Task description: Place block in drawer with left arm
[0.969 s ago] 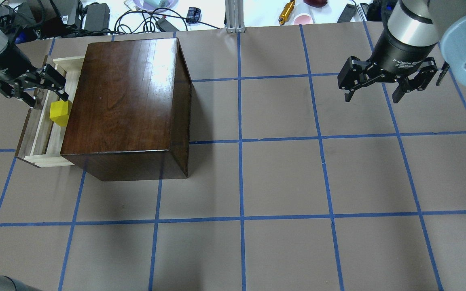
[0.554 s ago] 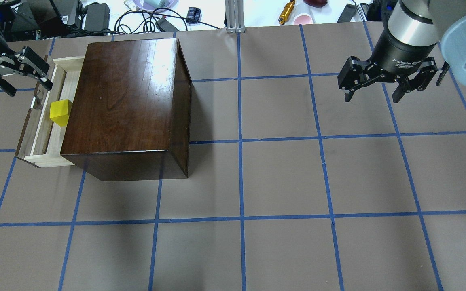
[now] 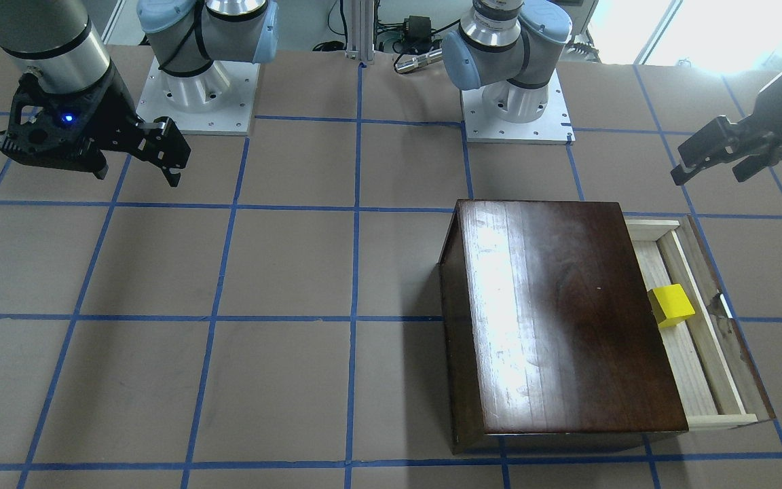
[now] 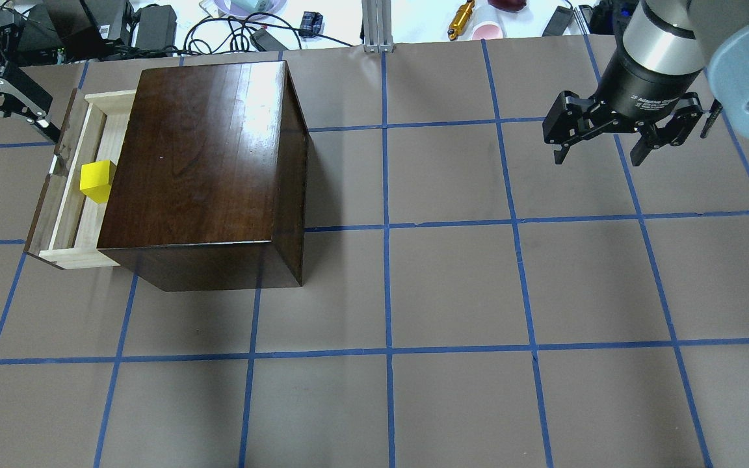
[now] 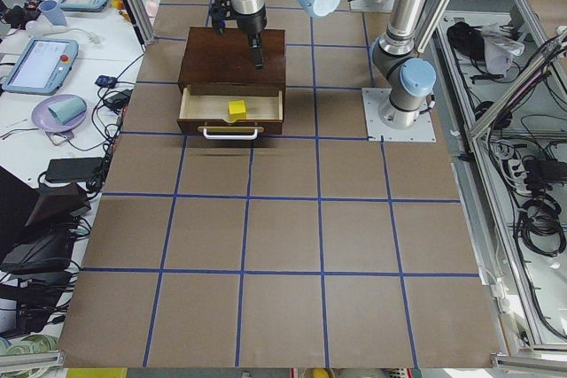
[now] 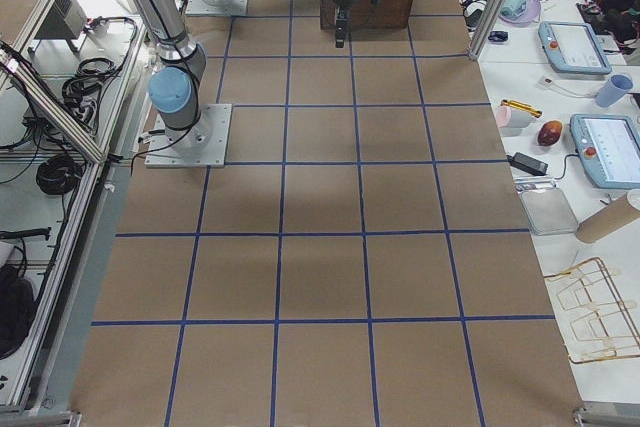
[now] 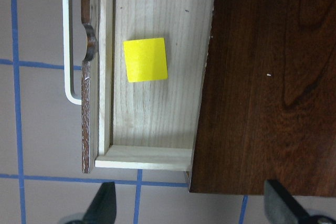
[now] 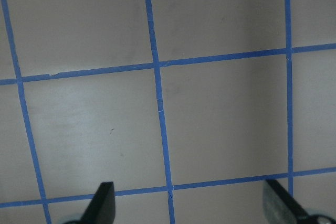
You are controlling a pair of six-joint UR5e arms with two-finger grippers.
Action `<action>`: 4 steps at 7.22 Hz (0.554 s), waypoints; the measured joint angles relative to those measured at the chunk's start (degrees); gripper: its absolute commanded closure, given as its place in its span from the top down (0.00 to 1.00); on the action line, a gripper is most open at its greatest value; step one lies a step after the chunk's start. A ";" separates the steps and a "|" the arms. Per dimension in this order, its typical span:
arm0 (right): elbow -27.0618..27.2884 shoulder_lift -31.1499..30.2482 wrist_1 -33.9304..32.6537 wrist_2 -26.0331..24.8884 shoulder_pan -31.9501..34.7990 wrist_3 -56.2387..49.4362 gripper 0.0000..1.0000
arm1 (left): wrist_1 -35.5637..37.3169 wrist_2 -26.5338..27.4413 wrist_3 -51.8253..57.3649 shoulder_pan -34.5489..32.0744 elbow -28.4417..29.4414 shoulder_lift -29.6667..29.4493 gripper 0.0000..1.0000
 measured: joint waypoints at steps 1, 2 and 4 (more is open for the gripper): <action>-0.01 0.00 0.00 0.00 0.00 0.00 1.00 | -0.29 0.06 -0.47 -0.06 -0.05 0.37 1.00; -0.02 0.00 0.00 0.00 0.00 0.00 1.00 | -0.23 0.03 -1.10 -0.64 0.12 0.31 1.00; -0.02 0.00 0.00 0.00 0.00 0.00 1.00 | 1.78 0.05 -6.78 -5.89 0.73 -0.41 1.00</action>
